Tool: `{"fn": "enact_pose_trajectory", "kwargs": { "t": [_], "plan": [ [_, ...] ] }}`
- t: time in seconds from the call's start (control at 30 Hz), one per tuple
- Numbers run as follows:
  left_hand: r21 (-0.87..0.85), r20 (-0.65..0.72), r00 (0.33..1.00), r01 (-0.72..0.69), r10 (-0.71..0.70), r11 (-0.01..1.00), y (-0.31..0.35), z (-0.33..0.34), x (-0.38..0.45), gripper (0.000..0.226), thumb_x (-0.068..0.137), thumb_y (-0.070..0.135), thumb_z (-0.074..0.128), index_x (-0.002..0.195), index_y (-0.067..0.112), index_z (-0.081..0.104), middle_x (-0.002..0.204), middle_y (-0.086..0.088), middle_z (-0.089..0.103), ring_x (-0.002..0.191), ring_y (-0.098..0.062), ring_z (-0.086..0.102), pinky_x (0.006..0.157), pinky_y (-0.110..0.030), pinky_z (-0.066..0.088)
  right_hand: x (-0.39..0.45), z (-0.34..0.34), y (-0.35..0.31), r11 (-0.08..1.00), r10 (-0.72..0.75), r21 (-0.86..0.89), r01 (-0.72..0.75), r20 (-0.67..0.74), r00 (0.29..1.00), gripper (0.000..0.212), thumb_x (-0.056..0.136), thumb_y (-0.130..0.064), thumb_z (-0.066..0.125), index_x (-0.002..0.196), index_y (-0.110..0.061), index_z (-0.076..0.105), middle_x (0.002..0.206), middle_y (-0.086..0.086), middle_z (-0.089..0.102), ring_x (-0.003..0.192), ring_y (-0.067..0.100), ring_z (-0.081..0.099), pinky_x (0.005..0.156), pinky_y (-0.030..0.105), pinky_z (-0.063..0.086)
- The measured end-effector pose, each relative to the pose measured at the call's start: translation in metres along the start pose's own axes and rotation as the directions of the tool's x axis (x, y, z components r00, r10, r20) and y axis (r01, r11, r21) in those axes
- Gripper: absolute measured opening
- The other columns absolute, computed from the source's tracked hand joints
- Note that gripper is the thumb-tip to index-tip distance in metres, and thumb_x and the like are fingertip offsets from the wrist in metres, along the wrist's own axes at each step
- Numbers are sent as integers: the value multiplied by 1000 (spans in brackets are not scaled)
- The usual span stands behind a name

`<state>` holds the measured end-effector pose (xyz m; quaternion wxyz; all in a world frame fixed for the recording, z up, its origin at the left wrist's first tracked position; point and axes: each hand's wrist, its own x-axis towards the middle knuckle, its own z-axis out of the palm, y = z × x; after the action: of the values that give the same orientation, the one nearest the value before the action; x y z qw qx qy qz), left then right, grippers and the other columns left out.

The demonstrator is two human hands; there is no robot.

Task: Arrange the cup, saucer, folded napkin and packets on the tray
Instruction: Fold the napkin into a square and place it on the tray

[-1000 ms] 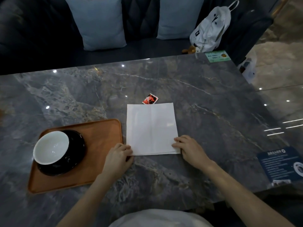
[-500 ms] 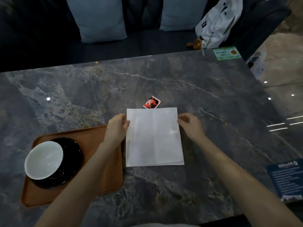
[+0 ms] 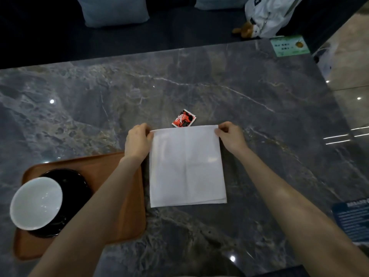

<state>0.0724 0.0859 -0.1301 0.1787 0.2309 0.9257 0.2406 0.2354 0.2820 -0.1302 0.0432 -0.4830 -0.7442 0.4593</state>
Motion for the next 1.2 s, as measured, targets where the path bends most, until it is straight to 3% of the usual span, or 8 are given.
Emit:
{"fn": "enact_pose_trajectory", "kwargs": {
  "t": [0.33,0.47,0.63,0.73,0.83,0.9,1.0,1.2],
  "plan": [
    [22,10,999,32,-33,999,5,0,2,17,85,14,49,97,4,58,105,-22,61,95,-36,55,82,-41,45,2,10,-3,998,24,-53,-28,-77,997,23,86,-17,56,104,-3,62,100,15,69,93,26,62,75,27,42],
    [55,117,993,26,-32,998,6,-3,0,39,83,22,56,119,9,48,120,-18,48,110,-34,48,93,-44,42,-5,2,-5,990,56,128,-59,30,998,30,78,-11,66,105,0,61,102,14,67,88,21,60,76,28,45],
    [133,75,989,-136,127,982,18,-4,-7,55,79,27,64,128,13,43,133,-14,41,125,-30,35,97,-44,41,-11,-6,-3,993,116,12,-120,171,978,23,72,-10,71,88,4,64,82,10,61,63,16,53,53,25,39],
    [46,145,928,-352,343,935,44,0,-12,54,77,21,65,127,12,46,135,-15,45,126,-32,37,103,-40,34,-18,-7,2,992,123,-12,-123,228,966,19,72,-10,70,82,4,64,66,7,57,56,14,48,50,25,33],
    [-49,218,816,-539,536,841,78,9,-13,56,76,14,63,128,7,44,137,-18,45,127,-34,39,106,-39,31,-26,-9,3,994,57,73,-76,232,971,15,75,-4,66,90,-2,66,79,11,64,74,21,56,57,25,40],
    [-50,274,777,-578,567,815,100,14,-12,59,80,10,59,134,10,36,144,-15,37,133,-30,33,108,-37,29,-34,-12,3,991,30,123,-61,236,971,21,79,-5,63,100,-4,65,93,10,65,84,20,59,66,26,45],
    [24,398,747,-589,533,808,123,24,-4,61,82,6,56,137,13,30,146,-12,36,134,-28,33,108,-37,32,-44,-16,3,971,27,222,-90,272,962,22,84,-9,59,105,-12,64,93,-2,63,87,14,59,76,27,47],
    [71,434,728,-614,530,786,132,25,4,24,85,3,47,104,3,61,110,-17,66,102,-33,58,84,-35,46,-58,-18,19,943,90,278,-184,321,943,32,79,-14,66,110,-9,60,89,-5,64,82,9,61,70,23,49]
  ]
}}
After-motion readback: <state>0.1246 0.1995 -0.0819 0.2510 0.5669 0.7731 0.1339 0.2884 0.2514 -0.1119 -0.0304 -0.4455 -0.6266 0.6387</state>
